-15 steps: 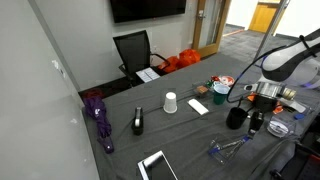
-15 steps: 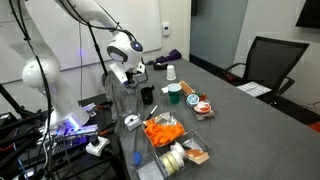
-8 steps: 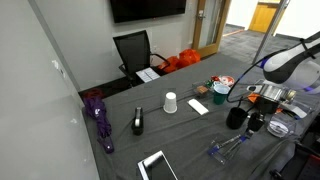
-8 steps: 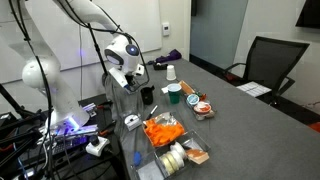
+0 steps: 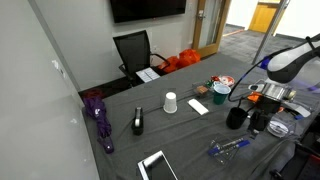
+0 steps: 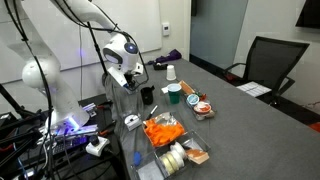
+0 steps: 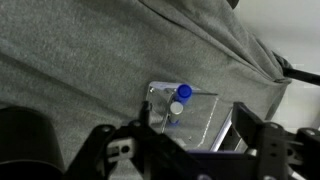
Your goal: Move the marker from the cup to the tray
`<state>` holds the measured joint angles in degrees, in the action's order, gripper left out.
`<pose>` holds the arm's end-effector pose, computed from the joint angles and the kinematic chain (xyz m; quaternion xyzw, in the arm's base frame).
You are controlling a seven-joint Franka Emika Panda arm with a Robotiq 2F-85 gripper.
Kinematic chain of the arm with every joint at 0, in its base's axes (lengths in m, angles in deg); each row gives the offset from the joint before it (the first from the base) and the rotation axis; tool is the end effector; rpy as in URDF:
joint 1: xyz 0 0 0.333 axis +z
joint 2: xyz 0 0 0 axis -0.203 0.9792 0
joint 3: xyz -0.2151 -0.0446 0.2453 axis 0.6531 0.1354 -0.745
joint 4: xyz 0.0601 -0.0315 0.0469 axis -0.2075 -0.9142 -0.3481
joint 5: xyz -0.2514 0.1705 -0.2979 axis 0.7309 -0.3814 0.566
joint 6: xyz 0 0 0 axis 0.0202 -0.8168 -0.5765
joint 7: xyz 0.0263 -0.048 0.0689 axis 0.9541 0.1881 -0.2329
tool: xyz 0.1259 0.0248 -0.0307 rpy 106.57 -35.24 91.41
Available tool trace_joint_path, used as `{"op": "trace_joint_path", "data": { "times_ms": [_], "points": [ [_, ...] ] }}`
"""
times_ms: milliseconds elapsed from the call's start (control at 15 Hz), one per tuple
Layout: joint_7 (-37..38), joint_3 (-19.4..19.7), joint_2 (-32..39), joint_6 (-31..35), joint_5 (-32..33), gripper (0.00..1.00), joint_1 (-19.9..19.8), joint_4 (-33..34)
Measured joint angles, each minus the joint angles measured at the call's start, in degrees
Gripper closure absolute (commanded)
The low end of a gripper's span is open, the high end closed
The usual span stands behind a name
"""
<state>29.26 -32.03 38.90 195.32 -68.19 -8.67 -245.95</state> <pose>0.3764 0.0473 0.1823 -0.9392 -0.1954 0.0117 0.2820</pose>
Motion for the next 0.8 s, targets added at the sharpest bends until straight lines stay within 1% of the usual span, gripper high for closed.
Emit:
{"op": "trace_joint_path", "data": {
  "times_ms": [200,467,600,800],
  "points": [
    [5.54,0.24,-3.09,-1.18,8.3,0.0,-0.22,-0.88],
    [13.54,0.75,-9.04,-2.69,19.91,0.0,-0.54,-1.52],
    [16.01,1.0,-12.0,-2.62,23.78,0.0,-0.54,-1.69],
    [18.2,1.81,-16.23,-2.63,27.94,0.0,-0.51,-1.86]
  ]
}}
